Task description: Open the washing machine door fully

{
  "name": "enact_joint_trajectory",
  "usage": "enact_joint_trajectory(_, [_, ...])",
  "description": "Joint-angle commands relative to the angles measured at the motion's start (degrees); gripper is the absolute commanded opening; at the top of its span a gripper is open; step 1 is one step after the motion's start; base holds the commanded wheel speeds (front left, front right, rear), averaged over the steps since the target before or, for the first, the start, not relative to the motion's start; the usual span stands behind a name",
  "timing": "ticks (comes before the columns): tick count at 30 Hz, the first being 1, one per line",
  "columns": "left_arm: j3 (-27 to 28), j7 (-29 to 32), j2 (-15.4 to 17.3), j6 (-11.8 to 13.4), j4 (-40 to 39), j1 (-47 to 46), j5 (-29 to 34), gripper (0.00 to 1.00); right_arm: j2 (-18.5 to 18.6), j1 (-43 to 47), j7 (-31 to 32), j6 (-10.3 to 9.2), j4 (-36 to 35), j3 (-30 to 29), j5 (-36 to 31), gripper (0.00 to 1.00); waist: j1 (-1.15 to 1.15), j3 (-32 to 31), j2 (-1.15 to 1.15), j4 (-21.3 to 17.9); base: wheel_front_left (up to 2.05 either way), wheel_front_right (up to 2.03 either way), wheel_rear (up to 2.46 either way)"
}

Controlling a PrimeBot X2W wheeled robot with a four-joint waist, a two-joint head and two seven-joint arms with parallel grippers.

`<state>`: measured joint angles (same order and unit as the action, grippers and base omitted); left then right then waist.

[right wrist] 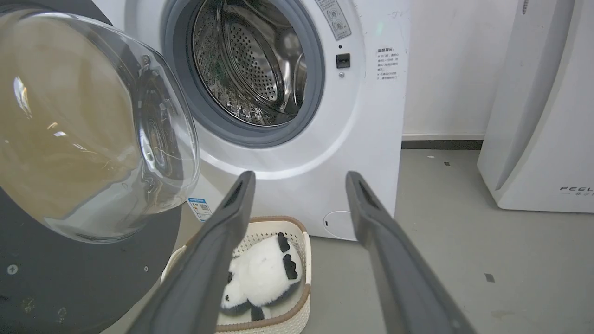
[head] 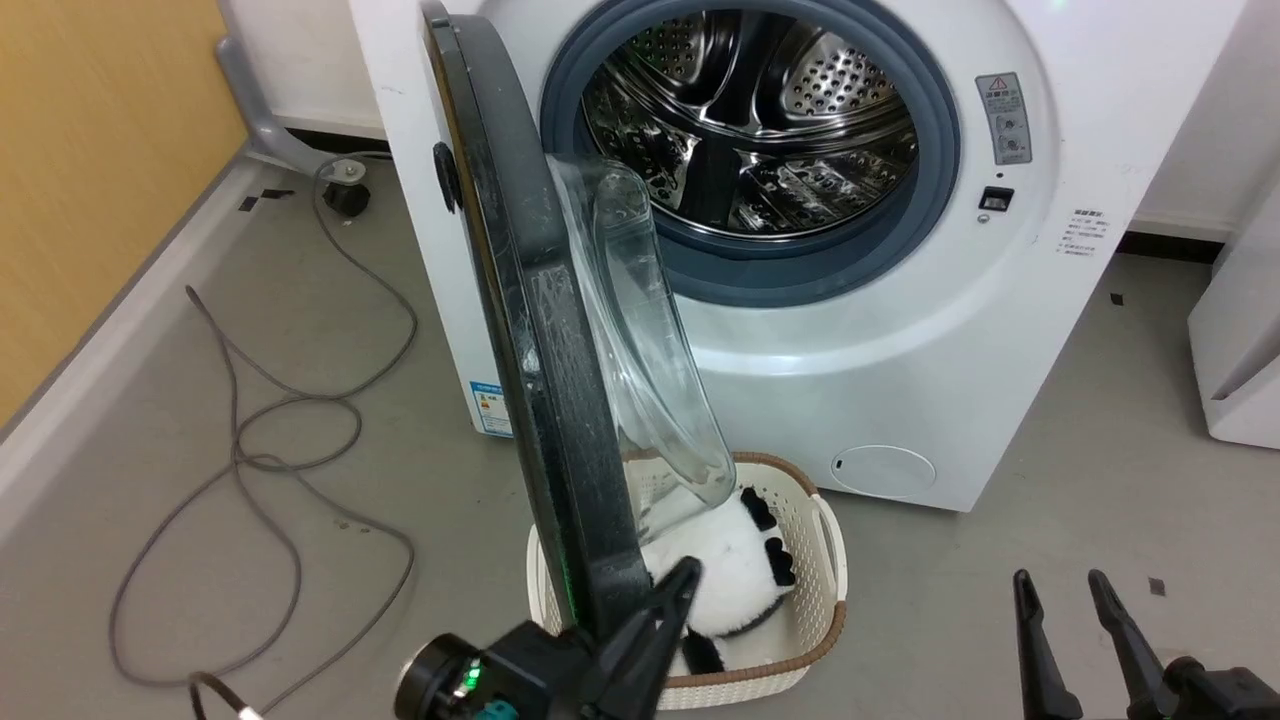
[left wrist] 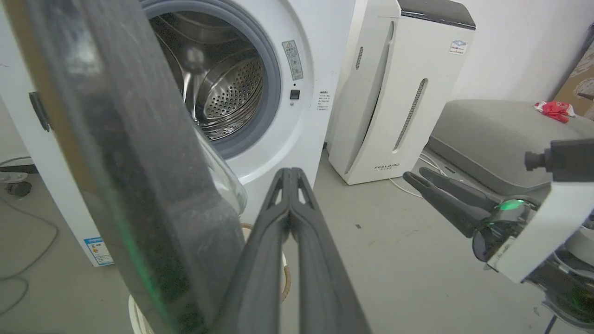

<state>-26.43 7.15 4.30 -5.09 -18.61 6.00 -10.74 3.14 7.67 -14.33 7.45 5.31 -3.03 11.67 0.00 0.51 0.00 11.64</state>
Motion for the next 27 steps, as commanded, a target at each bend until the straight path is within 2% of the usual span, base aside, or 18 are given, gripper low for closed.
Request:
enact_joint_trajectory(1, [1.04,0.08,-0.08,1.09,1.01,0.73,-0.47,0.00,-0.24,-0.94,-0.45,0.03,0.29,0.40,0.09,1.00,0.00,0.14,0.00,0.12,0.00,0.00,0.00])
enact_joint_trajectory(12, [4.00,0.32,0.90,3.07,4.97,0.24,-1.00,0.00,0.17,-1.04,-0.51,0.03,0.61,0.95,0.27,1.00,0.00,0.78,0.00,1.33,0.00,0.00,0.00])
enact_joint_trajectory(27, [8.32,-2.28,1.75,5.26,6.68,-0.41,-3.88,0.00,0.42,-0.57,-0.63,0.03,2.30,2.26,1.54,1.00,0.00,-0.76,0.00,9.79,0.00,0.00,0.00])
